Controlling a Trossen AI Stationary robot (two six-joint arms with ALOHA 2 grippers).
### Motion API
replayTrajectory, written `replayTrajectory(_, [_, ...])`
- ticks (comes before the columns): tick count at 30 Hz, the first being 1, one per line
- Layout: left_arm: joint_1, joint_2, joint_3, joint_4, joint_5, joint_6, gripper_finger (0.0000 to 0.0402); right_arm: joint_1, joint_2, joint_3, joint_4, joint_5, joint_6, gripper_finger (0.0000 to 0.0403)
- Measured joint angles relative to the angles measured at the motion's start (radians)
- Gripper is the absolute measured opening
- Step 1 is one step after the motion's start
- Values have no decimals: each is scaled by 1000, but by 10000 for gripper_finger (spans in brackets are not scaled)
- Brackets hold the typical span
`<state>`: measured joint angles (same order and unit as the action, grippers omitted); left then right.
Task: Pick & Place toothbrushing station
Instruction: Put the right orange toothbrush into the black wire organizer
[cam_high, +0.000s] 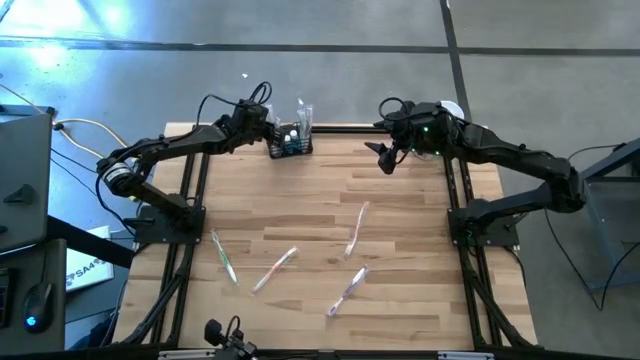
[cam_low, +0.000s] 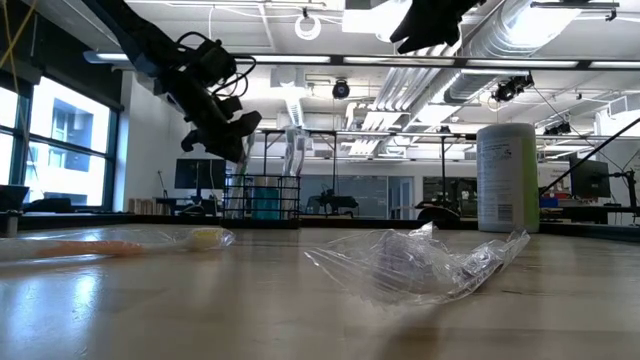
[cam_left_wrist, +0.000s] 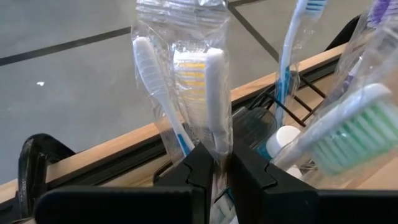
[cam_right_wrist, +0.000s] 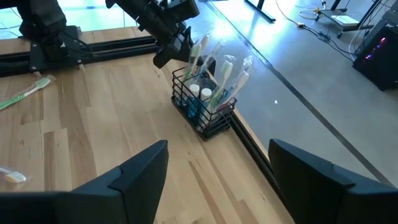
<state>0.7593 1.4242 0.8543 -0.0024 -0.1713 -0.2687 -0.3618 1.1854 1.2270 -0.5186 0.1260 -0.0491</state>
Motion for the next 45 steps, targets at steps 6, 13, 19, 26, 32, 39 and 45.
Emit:
replayTrajectory(6, [0, 0, 0, 0, 4, 2, 37, 0, 0, 0, 1, 0, 0, 271])
replayTrajectory(13, [0, 0, 0, 0, 40, 2, 38, 0, 0, 0, 3, 0, 0, 271])
replayTrajectory(19, [0, 0, 0, -2, 61, -1, 38, 0, 0, 0, 3, -3, 0, 271])
replayTrajectory(26, [-1, -6, 1, -13, 80, -53, 38, 0, 0, 0, 3, -3, 0, 271])
replayTrajectory(32, [0, -23, 1, -35, 80, -42, 38, 0, 0, 0, 3, -6, -1, 271])
replayTrajectory(39, [0, -57, 1, -23, 34, -23, 38, 0, 0, 0, 2, -6, -7, 271])
replayTrajectory(45, [0, -64, 2, 0, 28, -32, 38, -1, 0, 0, 2, -6, -16, 271])
